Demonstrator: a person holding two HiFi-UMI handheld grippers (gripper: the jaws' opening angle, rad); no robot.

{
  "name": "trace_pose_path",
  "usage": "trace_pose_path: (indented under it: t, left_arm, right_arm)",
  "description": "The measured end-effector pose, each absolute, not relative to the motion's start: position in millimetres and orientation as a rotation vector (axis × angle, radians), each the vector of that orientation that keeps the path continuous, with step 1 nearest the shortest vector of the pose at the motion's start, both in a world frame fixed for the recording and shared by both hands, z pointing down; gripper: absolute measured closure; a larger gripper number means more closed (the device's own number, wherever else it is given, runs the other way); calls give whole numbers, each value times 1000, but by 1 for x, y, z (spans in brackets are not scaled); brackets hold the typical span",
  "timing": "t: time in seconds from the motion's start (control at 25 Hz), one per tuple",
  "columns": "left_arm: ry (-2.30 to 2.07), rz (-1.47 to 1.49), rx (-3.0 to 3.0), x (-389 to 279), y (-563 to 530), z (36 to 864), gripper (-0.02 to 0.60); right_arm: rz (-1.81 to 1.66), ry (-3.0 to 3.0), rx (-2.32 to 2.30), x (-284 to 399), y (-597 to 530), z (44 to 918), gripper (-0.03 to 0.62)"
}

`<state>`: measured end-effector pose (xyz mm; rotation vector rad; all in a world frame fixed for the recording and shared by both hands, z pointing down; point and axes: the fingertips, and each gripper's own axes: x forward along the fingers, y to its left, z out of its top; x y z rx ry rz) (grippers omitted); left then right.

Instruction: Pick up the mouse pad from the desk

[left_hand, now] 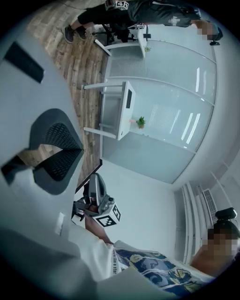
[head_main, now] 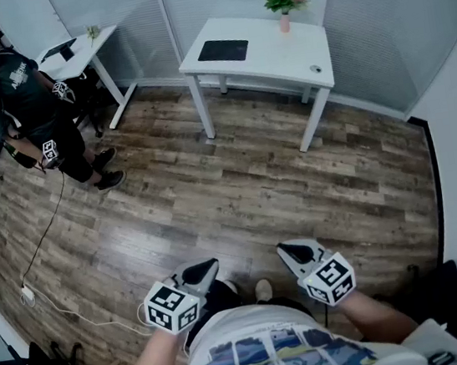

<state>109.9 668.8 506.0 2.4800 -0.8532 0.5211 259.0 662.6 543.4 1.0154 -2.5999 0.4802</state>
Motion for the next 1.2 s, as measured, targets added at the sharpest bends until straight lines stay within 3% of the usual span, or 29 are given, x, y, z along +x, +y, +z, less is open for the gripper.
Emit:
trace_pose_path:
  t: [0.48, 1.2]
  left_arm:
    - [-721, 454, 2540, 84, 585, 507, 579]
    - [-563, 423, 2599, -92, 425, 498, 580]
  right_arm:
    - [480, -2513, 1123, 226, 585, 547, 594]
    - [426, -2431, 1289, 58, 425, 518, 540]
